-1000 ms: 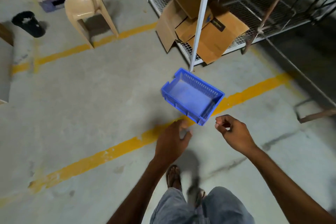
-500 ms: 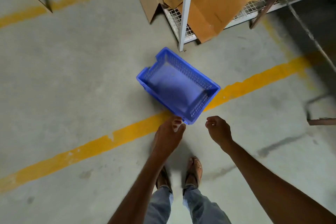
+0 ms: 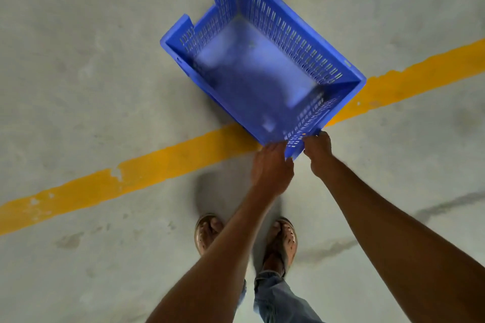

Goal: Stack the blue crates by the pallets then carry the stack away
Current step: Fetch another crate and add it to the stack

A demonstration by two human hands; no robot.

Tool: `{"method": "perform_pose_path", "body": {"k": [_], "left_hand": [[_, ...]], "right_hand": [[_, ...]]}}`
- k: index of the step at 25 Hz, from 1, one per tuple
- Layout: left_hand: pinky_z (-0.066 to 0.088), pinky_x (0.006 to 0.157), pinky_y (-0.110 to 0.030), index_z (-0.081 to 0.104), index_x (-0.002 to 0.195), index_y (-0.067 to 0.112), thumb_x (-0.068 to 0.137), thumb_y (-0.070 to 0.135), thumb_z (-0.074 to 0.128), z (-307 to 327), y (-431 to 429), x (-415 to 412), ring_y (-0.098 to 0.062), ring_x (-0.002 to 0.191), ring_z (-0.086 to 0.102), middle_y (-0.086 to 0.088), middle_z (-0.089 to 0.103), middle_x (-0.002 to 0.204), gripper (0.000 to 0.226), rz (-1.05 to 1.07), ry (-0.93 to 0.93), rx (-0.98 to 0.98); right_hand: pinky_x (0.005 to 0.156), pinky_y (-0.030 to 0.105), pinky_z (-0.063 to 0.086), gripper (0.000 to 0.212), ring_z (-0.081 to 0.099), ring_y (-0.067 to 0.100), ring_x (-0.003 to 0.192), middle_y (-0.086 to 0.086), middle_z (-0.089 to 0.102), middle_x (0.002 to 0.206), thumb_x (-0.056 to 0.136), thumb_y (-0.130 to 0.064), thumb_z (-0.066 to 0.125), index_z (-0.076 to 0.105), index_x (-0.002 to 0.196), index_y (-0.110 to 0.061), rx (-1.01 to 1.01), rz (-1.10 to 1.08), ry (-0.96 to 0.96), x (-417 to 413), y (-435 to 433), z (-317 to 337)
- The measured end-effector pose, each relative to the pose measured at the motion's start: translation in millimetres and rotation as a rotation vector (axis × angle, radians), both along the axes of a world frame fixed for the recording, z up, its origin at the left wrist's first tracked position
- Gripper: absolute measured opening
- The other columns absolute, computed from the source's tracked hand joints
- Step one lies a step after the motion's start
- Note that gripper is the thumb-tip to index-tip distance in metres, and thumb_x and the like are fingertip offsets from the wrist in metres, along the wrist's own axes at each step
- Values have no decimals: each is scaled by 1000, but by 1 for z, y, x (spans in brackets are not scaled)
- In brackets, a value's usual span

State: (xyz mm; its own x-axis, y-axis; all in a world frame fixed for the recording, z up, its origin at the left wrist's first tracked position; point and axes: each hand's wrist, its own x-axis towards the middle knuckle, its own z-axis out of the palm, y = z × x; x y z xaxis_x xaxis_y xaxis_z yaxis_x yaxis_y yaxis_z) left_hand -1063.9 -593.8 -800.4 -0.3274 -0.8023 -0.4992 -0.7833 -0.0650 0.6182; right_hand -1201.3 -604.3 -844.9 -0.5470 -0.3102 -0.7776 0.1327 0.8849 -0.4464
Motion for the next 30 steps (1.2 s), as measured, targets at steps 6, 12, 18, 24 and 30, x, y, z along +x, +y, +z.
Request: {"method": "perform_pose_path", "body": {"k": [6, 12, 18, 24, 30], "left_hand": [[36, 111, -40, 59, 127, 15, 90, 31, 63, -13, 2, -11, -26, 117, 60, -7, 68, 119, 40, -188, -198, -76], [33, 54, -34, 60, 86, 11, 85, 23, 70, 97, -61, 6, -38, 68, 63, -12, 63, 81, 16, -121, -128, -379], [43, 74, -42, 54, 90, 13, 93, 31, 63, 253, -107, 33, -30, 89, 56, -6, 56, 90, 21, 33, 133, -328], [44, 71, -40, 54, 91, 16, 93, 36, 63, 382, -24, 26, -26, 83, 55, -1, 54, 85, 22, 112, 293, -220], [43, 66, -32, 58, 85, 22, 83, 51, 64, 474, 34, 27, -11, 70, 55, 8, 56, 76, 30, -82, 357, -9]], "right_hand": [[65, 32, 42, 12, 45, 22, 73, 11, 55, 84, 90, -4, 55, 63, 98, -2, -13, 31, -101, -7, -2, 31], [71, 29, 43, 31, 56, 15, 79, -2, 68, 93, 88, 0, 55, 71, 97, -26, -294, 49, -187, 14, -31, 159], [66, 31, 40, 20, 44, 20, 71, 6, 54, 79, 87, 2, 47, 66, 93, -1, -514, 67, -31, 23, -60, 307], [77, 33, 49, 37, 58, 19, 85, 2, 61, 98, 81, -42, 57, 65, 109, -21, -400, 155, 213, 26, -37, 425], [57, 33, 47, 20, 56, 21, 57, 9, 58, 69, 91, -10, 62, 48, 77, -8, -256, -84, 100, 19, -2, 532]]}}
